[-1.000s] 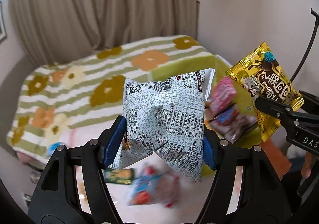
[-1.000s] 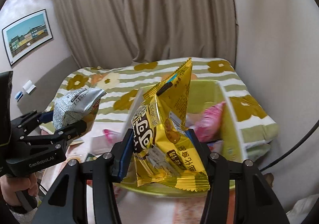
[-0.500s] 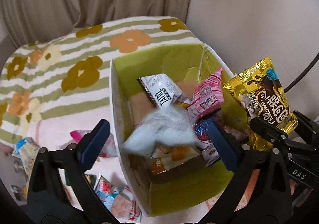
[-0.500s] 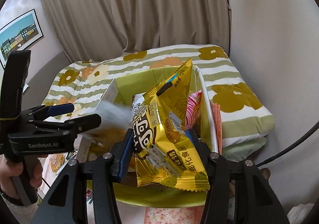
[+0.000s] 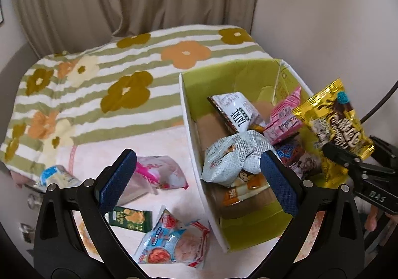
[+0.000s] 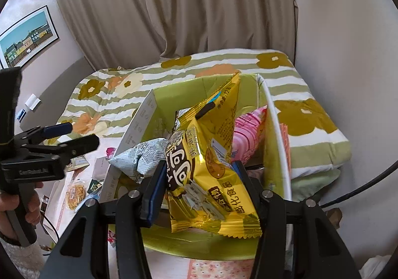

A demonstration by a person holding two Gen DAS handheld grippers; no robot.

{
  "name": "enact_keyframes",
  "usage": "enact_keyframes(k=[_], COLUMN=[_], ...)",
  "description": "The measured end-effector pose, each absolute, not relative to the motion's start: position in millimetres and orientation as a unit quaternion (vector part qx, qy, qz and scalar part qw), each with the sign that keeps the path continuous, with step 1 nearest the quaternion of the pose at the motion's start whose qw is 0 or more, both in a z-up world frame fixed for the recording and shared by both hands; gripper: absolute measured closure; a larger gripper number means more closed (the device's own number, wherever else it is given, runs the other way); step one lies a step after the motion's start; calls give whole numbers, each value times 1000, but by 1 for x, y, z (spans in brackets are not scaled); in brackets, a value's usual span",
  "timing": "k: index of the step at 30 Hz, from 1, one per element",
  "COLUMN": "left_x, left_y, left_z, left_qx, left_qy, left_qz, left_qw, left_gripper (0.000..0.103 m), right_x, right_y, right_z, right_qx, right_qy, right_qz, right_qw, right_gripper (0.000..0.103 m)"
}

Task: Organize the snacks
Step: 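Carry both bags over the green box and open both tools to drop them, then move both tools back over the waffle and blue shrimp-chip bag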

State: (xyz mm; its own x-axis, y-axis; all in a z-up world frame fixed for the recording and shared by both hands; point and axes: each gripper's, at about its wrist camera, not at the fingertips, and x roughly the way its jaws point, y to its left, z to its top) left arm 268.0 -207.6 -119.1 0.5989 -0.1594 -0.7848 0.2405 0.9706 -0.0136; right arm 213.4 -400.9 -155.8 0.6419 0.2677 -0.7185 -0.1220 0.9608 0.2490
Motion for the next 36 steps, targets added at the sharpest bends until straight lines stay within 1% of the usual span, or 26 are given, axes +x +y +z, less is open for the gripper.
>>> enact_keyframes(k=[5, 6, 7, 8, 9, 12, 17, 26, 31, 36], left_x=[264, 262, 260, 257, 255, 244, 228, 183, 153, 135], left_y=[-192, -190, -188, -185, -182, -173, -154, -108, -76, -41], left_z=[-113, -112, -111, -110, -110, -112, -118, -113, -117, -130], left_qx=[29, 28, 27, 26, 25, 24, 5, -18, -10, -1], left_qy=[431, 429, 428, 428, 428, 430, 437, 437, 442, 452], left_qz=[-108, -108, -108, -107, -106, -104, -85, -26, 14, 30], left_qw=[896, 896, 897, 897, 897, 896, 895, 899, 897, 891], left_gripper=[4, 4, 4, 4, 4, 4, 4, 4, 4, 4], right_x=[221, 221, 221, 219, 215, 201, 190, 178, 173, 167], right_y=[-392, -391, -390, -390, -389, -386, -379, -364, -345, -315], right_z=[-161, -163, -165, -166, -165, -162, -165, -155, -152, -148], right_qx=[90, 94, 99, 108, 112, 91, 73, 48, 46, 22], right_qy=[429, 432, 430, 424, 415, 394, 405, 399, 388, 381], right_qz=[106, 108, 112, 117, 121, 133, 140, 181, 224, 260], right_qw=[893, 891, 890, 891, 895, 905, 900, 898, 893, 887], right_gripper=[54, 50, 32, 19, 0, 0, 0, 0, 0, 0])
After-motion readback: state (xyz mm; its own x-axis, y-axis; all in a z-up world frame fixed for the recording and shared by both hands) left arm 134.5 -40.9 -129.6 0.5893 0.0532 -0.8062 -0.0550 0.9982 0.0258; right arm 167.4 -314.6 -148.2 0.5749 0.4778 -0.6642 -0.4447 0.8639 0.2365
